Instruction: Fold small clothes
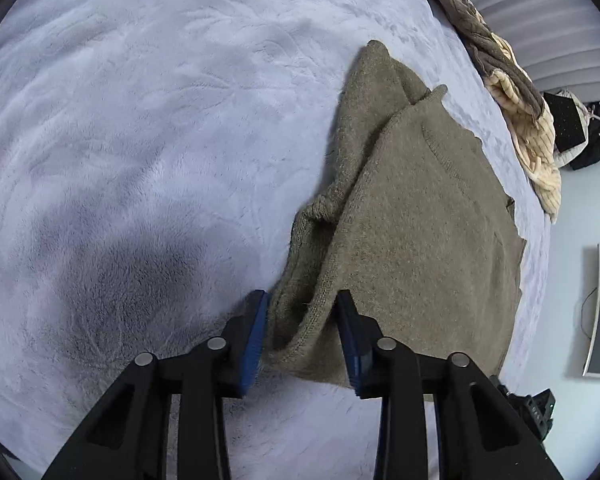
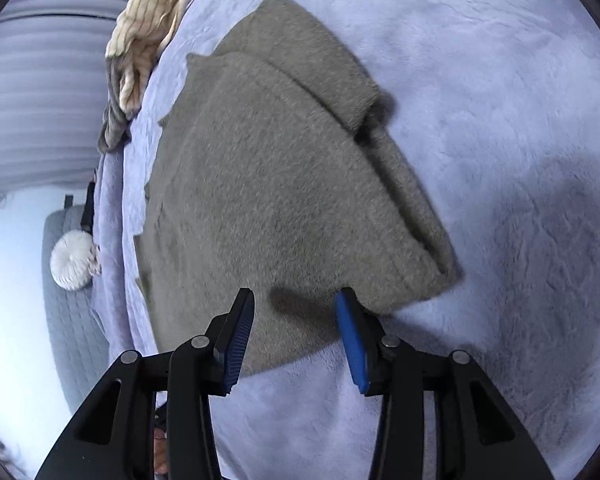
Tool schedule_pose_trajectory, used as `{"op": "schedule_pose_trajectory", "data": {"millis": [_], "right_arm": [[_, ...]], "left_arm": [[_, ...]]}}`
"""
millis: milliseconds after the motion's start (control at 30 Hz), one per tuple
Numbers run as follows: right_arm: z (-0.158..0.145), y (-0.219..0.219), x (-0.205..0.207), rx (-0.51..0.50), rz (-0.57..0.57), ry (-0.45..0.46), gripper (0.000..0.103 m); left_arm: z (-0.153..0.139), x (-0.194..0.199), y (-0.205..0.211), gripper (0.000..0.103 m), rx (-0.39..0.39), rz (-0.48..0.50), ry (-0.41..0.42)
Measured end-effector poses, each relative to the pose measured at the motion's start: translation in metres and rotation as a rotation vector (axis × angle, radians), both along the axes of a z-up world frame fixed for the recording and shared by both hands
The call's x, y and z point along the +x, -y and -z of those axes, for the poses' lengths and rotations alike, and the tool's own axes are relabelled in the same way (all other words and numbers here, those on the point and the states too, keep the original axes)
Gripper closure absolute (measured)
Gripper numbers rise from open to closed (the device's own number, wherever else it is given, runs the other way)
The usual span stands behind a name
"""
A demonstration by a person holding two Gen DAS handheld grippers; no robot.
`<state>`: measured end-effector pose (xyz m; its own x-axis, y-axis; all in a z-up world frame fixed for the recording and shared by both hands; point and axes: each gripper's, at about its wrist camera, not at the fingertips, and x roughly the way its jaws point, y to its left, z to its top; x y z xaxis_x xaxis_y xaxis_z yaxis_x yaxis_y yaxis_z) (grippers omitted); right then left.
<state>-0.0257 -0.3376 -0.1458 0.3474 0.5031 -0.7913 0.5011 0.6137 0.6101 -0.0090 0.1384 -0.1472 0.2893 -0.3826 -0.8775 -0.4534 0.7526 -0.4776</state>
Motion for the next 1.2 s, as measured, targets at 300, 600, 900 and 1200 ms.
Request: {"op": "schedule_pose_trajectory", "data": {"millis": [300,600,900,1200], "right_arm": [[-0.018,0.008,-0.023,-0.021,-0.037,-0.028,0.044],[-0.007,0.012,0.004,-0.067,-0.026,-0.036,0.095],[-0.002,0.010,0.007,-0.321,-0.232,-0.091,0.095],[-0.036,-0.046,-0.006,-0.397,-0.453,-0.094,0.089]], "left_arm": [[0.000,0.003,0.006,0.066,0.019,0.088,0.001],[-0.015,0.003,0.012,0.084,0.065,0.104,0.077],[0.007,-0.015,0.006,0.084,0.117,0.162,0.050],[-0.024,-0.019,-0.001,0.083,0.174,0.253,0.116]]}}
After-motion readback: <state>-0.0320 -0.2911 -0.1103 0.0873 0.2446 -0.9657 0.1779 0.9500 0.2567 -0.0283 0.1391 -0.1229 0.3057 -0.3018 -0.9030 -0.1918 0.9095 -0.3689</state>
